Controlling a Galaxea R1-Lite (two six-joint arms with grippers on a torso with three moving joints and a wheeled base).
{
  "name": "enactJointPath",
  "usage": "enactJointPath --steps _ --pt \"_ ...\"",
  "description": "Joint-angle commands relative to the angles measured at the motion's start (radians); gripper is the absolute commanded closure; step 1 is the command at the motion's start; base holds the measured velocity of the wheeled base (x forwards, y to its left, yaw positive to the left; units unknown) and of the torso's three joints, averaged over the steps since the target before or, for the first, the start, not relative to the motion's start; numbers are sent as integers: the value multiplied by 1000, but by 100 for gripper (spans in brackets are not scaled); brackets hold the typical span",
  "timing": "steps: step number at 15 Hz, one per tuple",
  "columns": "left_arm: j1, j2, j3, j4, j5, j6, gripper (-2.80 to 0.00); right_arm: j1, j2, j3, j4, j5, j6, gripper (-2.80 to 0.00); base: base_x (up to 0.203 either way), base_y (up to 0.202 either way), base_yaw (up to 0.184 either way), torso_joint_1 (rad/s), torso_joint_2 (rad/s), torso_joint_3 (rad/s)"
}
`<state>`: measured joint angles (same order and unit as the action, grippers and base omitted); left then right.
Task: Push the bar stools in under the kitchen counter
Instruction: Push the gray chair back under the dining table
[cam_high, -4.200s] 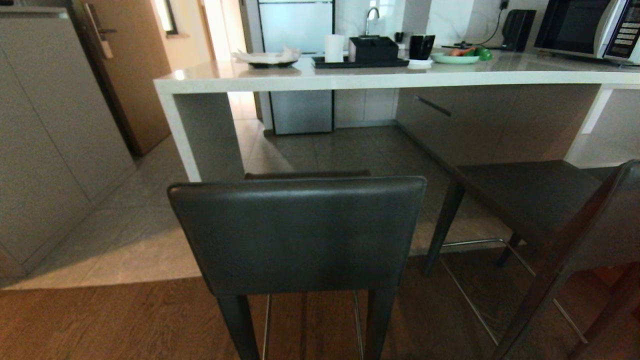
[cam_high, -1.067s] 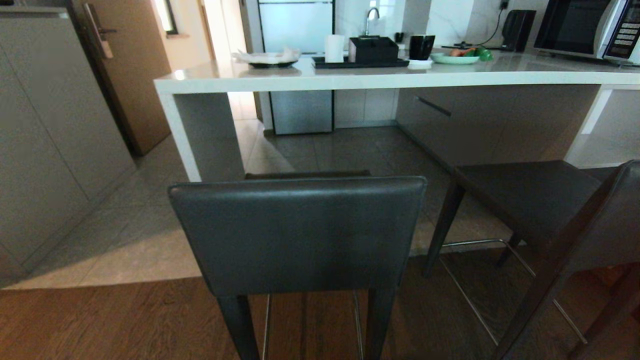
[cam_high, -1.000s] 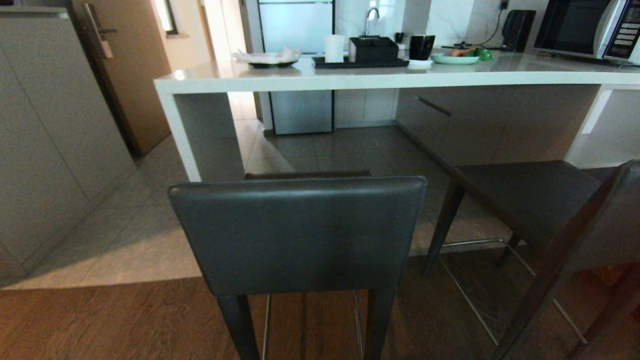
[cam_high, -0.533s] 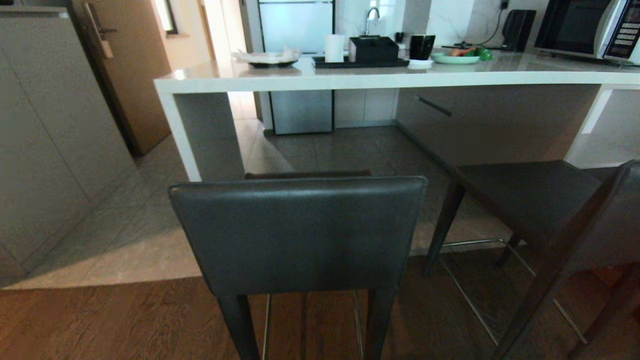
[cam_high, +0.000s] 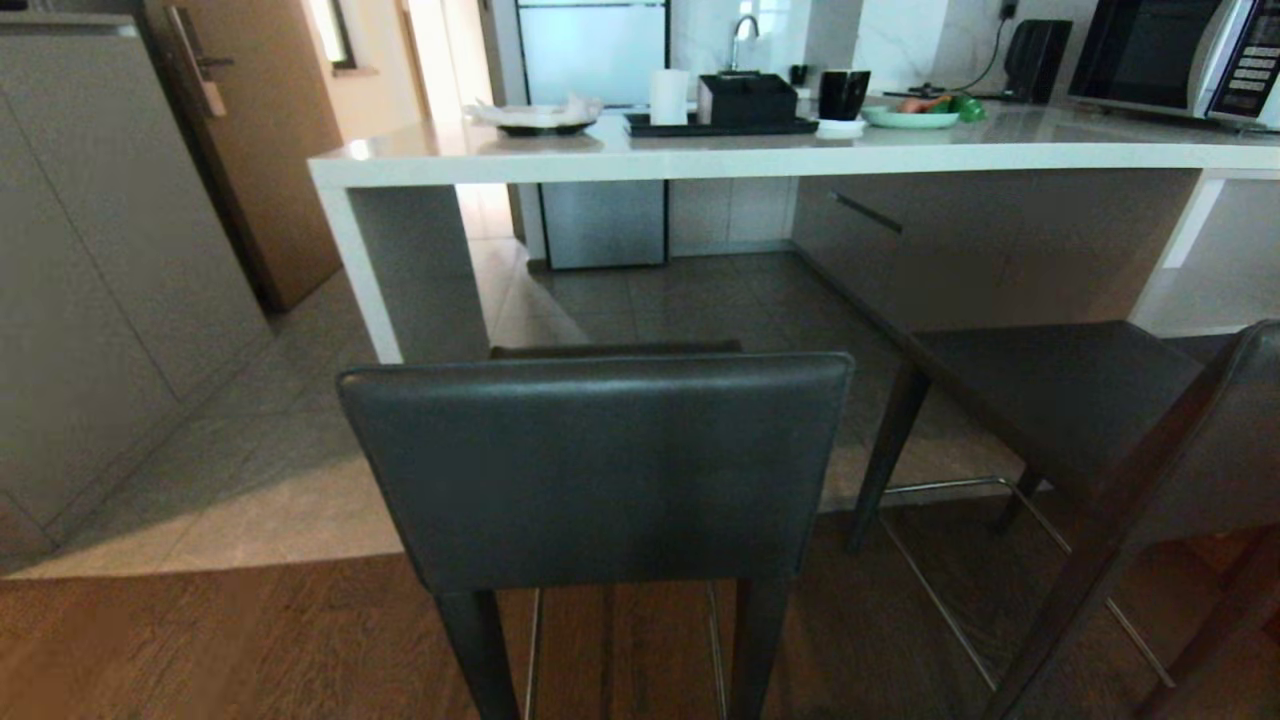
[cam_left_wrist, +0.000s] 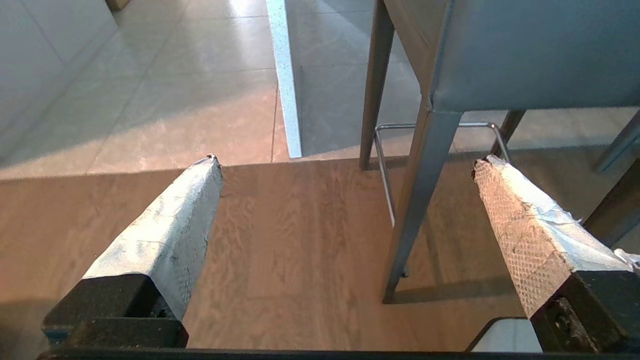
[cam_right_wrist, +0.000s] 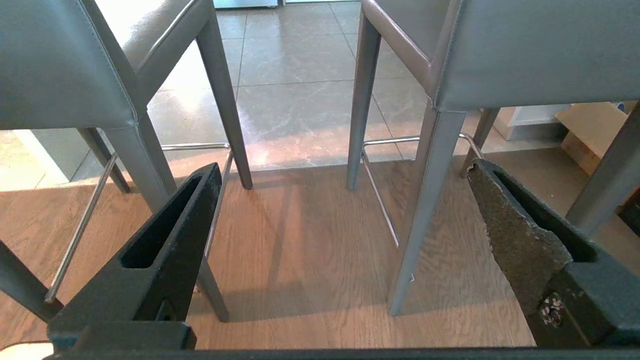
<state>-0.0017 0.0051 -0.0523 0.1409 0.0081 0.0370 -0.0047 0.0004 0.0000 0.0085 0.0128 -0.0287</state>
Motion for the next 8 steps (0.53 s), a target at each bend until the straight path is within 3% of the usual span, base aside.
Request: enactJointPath --steps 1,8 --pt "0 0 0 2 3 -9 -280 0 -2 0 -1 1 0 -280 0 0 0 0 0 0" --pt "0 0 0 2 4 -23 -280 0 -2 0 -1 1 0 -280 0 0 0 0 0 0"
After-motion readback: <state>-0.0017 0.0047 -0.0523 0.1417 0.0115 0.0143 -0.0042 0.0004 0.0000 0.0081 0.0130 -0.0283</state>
